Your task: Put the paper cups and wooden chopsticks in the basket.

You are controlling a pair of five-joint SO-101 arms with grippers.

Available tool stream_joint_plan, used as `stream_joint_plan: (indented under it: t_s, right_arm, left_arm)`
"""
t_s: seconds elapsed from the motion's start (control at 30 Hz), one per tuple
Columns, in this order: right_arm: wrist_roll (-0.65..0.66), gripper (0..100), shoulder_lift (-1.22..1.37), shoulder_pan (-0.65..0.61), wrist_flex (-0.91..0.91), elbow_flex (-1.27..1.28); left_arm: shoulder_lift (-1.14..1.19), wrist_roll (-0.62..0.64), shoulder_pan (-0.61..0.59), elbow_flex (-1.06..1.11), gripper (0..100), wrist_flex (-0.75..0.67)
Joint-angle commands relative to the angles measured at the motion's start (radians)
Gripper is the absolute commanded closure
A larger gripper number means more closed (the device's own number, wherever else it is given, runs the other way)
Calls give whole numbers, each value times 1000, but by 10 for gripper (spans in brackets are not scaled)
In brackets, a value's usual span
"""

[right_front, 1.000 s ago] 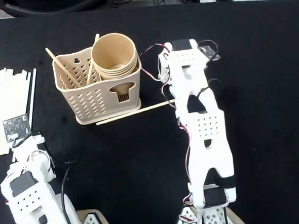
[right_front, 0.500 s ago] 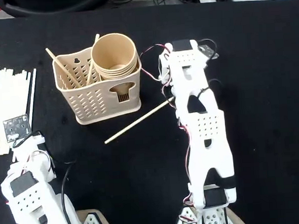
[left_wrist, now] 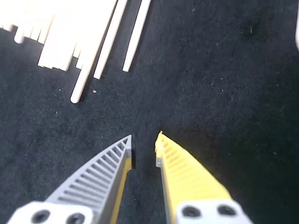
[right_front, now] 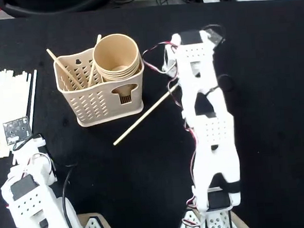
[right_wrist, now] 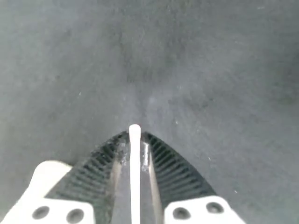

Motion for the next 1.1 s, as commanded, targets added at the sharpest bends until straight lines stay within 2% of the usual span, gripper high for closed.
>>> stream_joint_plan:
  t_s: [0.0, 0.2, 0.43, 0.57, 0.77, 0.9, 1.07]
  right_arm:
    - [51, 987, -196, 15, 25, 54]
    - [304, 987, -424, -15, 25, 133]
    - [482, 987, -702, -135, -40, 24]
    - [606, 987, -806, -255, -198, -62]
    - [666, 987, -846, -430, -516, -87]
    - [721, 987, -832, -477, -718, -58]
    - [789, 987, -779, -477, -904, 21]
  left_arm:
    - [-5, -3, -5, -4, 905, -17]
    - [-5, -3, -5, -4, 905, -17]
    - [-5, -3, -5, -4, 905, -17]
    - [-5, -3, -5, -4, 905, -17]
    - [-5, -3, -5, -4, 905, -15]
    - [-5, -3, -5, -4, 905, -15]
    - [-5, -3, -5, -4, 905, -17]
